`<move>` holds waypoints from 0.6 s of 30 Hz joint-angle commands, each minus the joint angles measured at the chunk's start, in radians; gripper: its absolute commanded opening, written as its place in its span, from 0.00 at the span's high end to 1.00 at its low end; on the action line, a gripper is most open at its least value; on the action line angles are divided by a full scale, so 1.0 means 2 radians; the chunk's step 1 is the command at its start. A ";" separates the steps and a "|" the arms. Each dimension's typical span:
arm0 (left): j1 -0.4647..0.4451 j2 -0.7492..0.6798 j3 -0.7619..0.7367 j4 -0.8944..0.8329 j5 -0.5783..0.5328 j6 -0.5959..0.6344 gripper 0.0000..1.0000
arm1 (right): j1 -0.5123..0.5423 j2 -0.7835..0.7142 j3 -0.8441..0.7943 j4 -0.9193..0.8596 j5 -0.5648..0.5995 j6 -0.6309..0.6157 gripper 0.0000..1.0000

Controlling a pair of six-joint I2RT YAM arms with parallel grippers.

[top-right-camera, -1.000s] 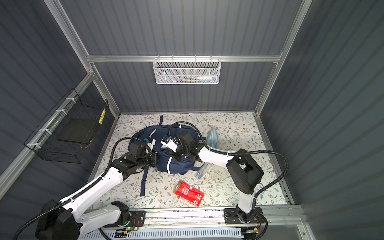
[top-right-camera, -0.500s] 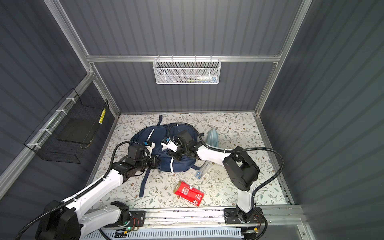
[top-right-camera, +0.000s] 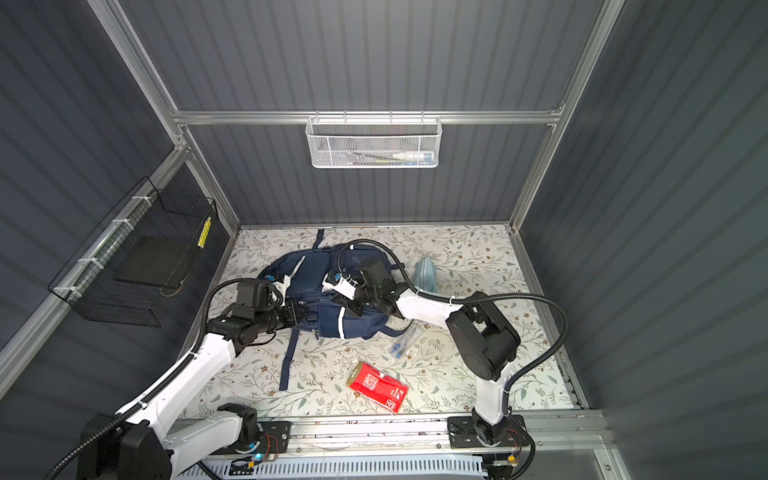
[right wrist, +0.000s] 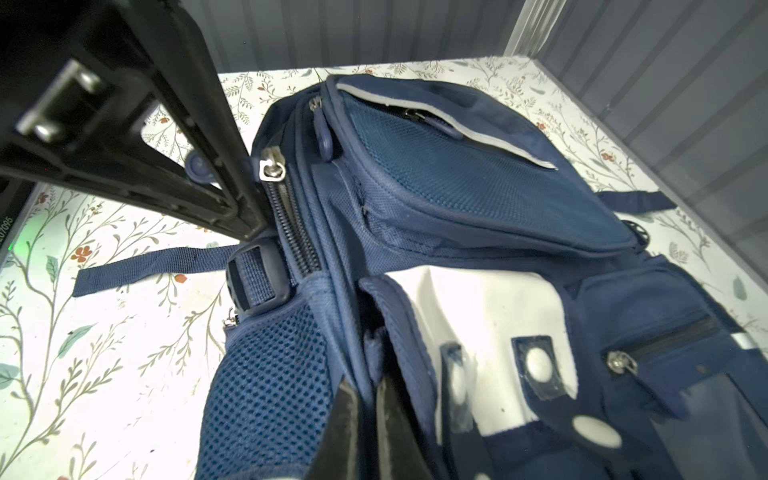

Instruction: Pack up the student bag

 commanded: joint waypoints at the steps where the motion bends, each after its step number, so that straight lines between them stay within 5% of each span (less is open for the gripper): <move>1: 0.055 -0.038 0.014 -0.098 -0.081 0.002 1.00 | -0.107 -0.012 -0.020 -0.034 0.147 0.018 1.00; 5: -0.001 -0.032 0.011 -0.089 -0.019 -0.009 1.00 | -0.095 -0.034 -0.042 -0.003 0.094 0.031 0.94; 9: -0.102 0.000 0.013 -0.053 -0.034 -0.045 1.00 | -0.044 -0.083 -0.097 0.069 0.072 0.018 0.63; 13: -0.109 0.020 0.021 -0.037 -0.019 -0.042 1.00 | -0.002 -0.102 -0.134 0.121 0.080 -0.035 0.50; 18: -0.111 0.035 0.031 -0.029 0.013 -0.038 1.00 | 0.026 -0.078 -0.131 0.157 0.097 -0.093 0.47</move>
